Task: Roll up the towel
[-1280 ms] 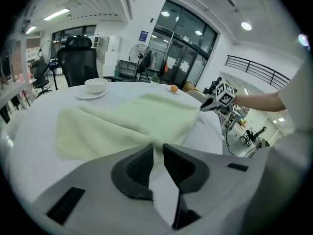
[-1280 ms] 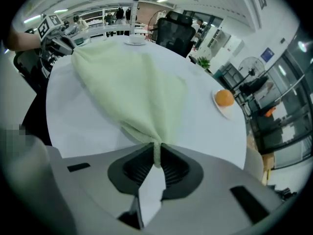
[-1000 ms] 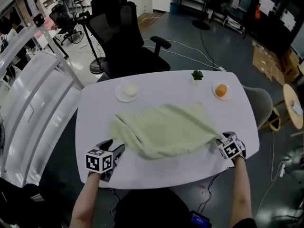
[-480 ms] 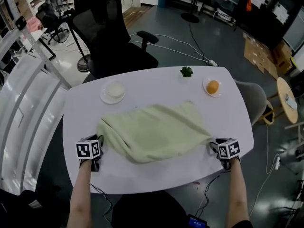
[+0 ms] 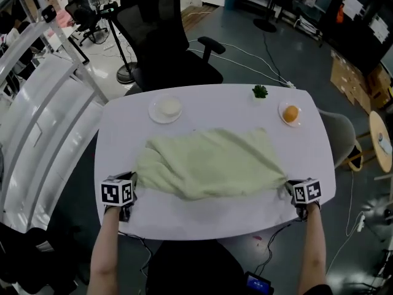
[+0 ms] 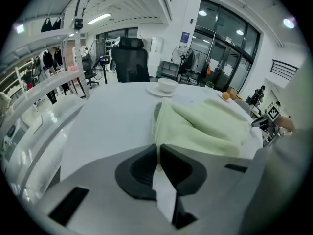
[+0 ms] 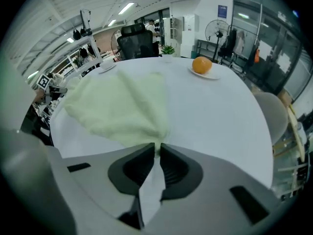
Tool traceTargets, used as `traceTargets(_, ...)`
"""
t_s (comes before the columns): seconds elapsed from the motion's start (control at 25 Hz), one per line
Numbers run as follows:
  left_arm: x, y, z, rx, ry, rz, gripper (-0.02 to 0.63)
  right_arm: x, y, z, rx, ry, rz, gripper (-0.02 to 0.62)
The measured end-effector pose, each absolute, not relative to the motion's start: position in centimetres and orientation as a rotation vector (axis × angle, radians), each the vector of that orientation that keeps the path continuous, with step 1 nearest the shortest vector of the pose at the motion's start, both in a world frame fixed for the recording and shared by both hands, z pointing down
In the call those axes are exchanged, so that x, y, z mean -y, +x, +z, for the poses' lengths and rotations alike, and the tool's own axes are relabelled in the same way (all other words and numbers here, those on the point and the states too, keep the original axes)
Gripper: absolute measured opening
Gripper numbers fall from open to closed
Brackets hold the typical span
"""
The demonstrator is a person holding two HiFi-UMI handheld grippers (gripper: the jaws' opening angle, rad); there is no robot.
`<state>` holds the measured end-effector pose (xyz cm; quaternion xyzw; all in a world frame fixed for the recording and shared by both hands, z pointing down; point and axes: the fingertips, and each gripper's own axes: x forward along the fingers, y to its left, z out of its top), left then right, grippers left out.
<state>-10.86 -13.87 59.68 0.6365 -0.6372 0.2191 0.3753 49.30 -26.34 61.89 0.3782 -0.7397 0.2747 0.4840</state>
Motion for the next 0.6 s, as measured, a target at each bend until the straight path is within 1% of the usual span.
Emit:
traceTargets(0.16,9.1,-11.2,58.3,1.592,1.632,0.547,0.036,26.2,50.8,59.4,1.782,0.915,0.655,0.043)
traceTargets(0.2,7.8,-11.1,58.1,1.578,1.632,0.547,0.036,26.0,51.2,58.9,1.775,0.922,0.661,0.01)
traceTargets(0.44,0.3,-9.4,59.6,1.504,1.604,0.559,0.035,24.4,55.1,59.2,1.613,0.946,0.601,0.009)
traceTargets(0.6,-3.0,-7.5,62.5,1.431,1.556,0.564,0.035,22.9,54.2,61.1,1.594,0.912,0.62,0.009)
